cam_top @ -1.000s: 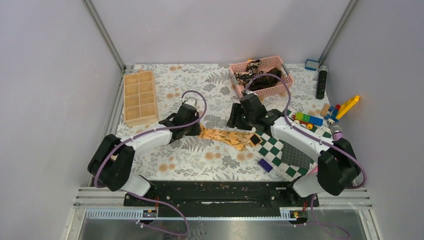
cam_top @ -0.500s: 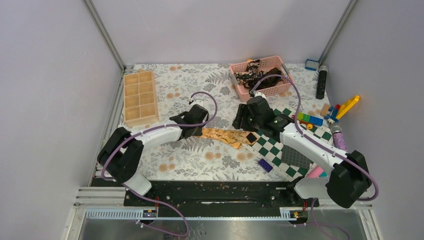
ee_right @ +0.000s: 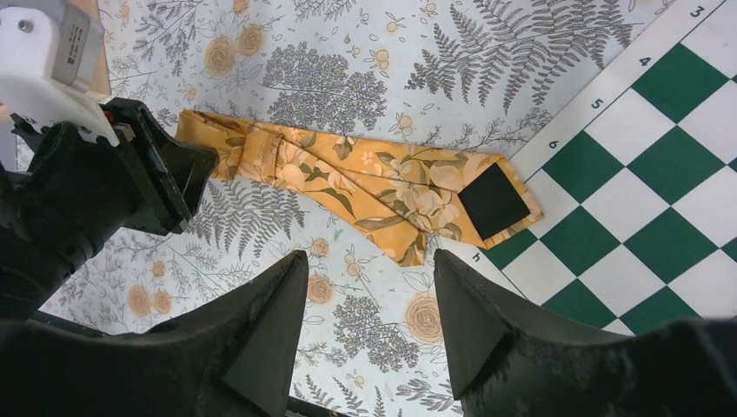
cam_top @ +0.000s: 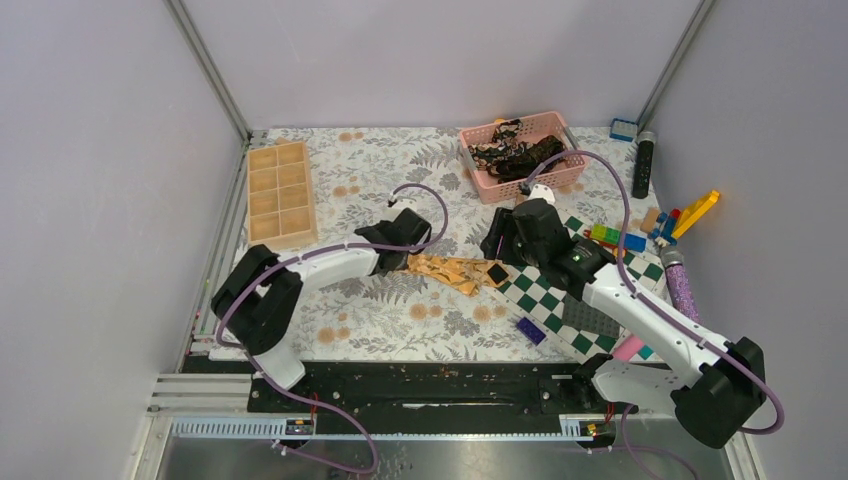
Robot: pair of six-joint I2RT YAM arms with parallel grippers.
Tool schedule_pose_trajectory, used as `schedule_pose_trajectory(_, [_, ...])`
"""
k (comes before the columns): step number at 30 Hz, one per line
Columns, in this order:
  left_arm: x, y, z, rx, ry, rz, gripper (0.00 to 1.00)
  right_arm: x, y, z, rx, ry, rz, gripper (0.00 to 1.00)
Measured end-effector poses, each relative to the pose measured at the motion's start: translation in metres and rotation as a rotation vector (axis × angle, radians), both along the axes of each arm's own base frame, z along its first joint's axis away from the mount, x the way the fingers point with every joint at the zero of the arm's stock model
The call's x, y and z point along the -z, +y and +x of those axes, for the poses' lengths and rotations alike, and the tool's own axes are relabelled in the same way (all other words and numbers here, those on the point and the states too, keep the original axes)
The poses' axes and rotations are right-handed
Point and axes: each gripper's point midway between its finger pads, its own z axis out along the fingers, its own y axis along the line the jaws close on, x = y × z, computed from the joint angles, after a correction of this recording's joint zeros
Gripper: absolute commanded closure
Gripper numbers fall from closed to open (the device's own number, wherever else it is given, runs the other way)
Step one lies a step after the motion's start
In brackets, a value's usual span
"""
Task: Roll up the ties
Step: Roll the tie at the center of the board.
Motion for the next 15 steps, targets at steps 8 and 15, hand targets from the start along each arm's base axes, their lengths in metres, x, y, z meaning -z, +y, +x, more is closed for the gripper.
schedule_pose_trajectory(8, [0.002,-0.004,0.005,-0.001,-0.016,0.084,0.66,0.003,-0.01,-0.005,0.013,0.0,-0.029,0.36])
schedule_pose_trajectory(15, [0.002,-0.01,0.001,0.018,-0.029,0.148,0.64,0.003,-0.013,-0.006,0.018,-0.001,-0.04,0.36])
